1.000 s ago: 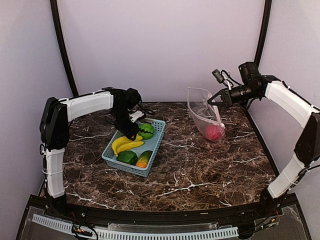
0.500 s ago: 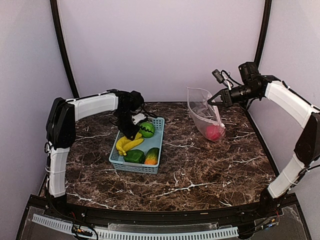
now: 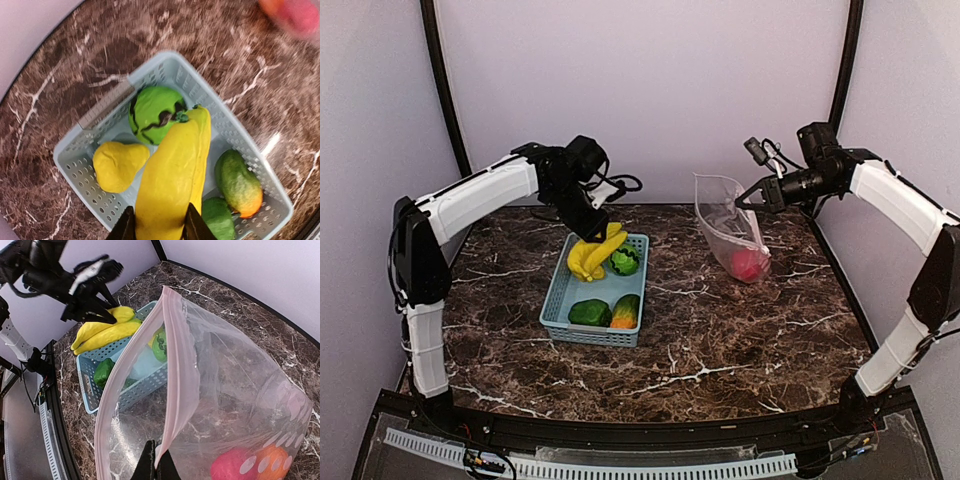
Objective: Place the food in the zip-top bag and seal the zipper
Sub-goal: Pick up the fake fruit from the bin, then place the fake fruit in the zipper food storage bag.
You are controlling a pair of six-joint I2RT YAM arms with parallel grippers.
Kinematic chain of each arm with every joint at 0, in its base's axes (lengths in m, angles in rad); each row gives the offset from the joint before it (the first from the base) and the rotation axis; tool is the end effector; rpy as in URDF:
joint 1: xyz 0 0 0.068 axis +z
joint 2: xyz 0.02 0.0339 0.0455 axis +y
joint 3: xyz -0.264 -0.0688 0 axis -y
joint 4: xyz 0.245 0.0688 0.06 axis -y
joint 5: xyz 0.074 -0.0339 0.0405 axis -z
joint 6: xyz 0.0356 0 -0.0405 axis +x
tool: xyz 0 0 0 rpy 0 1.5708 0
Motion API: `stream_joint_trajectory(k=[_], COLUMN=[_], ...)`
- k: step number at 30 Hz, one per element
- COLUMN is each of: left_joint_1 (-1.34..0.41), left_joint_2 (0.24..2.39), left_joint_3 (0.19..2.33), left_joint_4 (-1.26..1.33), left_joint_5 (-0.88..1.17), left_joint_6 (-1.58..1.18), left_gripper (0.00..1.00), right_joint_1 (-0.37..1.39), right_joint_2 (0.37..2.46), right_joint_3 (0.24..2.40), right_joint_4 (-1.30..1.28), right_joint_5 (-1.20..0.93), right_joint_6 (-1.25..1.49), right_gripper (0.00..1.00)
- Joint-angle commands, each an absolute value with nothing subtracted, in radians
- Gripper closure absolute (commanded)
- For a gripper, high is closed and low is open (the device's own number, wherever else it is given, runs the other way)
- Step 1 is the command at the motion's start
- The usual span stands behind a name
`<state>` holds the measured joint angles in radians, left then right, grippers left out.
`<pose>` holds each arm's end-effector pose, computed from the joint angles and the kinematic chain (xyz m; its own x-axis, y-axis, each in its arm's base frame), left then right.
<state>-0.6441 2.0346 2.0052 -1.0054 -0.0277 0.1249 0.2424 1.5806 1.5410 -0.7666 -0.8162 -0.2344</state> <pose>0.3530 -0.2639 0.3082 -0.6088 0.6129 -0.5038 0.6700 0.7372 0.0872 0.3218 0.1063 0.3567 -0.5295 -0.2948 -0.7954 -0.7988 0.4888 0.3506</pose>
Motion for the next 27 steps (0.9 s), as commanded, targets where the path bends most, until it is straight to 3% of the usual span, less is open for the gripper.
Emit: stream_joint_trajectory(k=[1,8,18,27], left_joint_1=[-0.672,-0.789,-0.933,-0.966], left_joint_2=[1.857,1.643,1.655,1.846], left_joint_3=[2.024,1.743,1.546,1.635], left_joint_4=[-0.854,-0.310,0.511,0.762], left_joint_5=[0.038,0.041,0.059,0.022], left_joint_6=[0.055,0.048,0.055,0.145], left_gripper=[0.83,0.99,0.97,0.97], right_joint_1=[0.248,0.260,0.286,0.288], right_joint_2=[1.612,1.638,1.654,1.654], right_joint_3=[1.601,1.639,1.706,1.713], right_joint_4=[-0.798,-0.828,-0.884,-0.906], right_joint_5=[-0.852,-0.868,-0.909,-0.965], right_joint_6=[-0.229,-0.197,-0.184,-0.163], right_gripper=[1.00,1.00,1.00,1.00])
